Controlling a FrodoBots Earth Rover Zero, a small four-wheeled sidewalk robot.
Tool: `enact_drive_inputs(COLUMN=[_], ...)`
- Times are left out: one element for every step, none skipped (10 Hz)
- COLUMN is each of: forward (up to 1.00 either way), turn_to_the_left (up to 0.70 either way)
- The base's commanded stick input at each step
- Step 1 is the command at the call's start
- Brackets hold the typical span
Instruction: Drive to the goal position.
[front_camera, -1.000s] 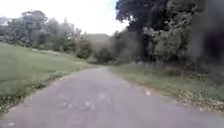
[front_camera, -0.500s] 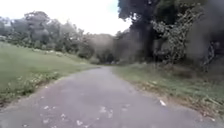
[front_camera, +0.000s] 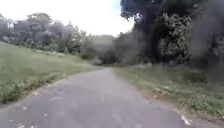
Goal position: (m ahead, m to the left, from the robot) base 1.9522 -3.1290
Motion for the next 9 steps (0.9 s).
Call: enact_drive_inputs(forward=[1.0,1.0,1.0,1.0,1.0,1.0,1.0,1.0,1.0], turn_to_the_left=[0.0,0.0,0.0,0.0,0.0,0.0,0.0,0.0,0.0])
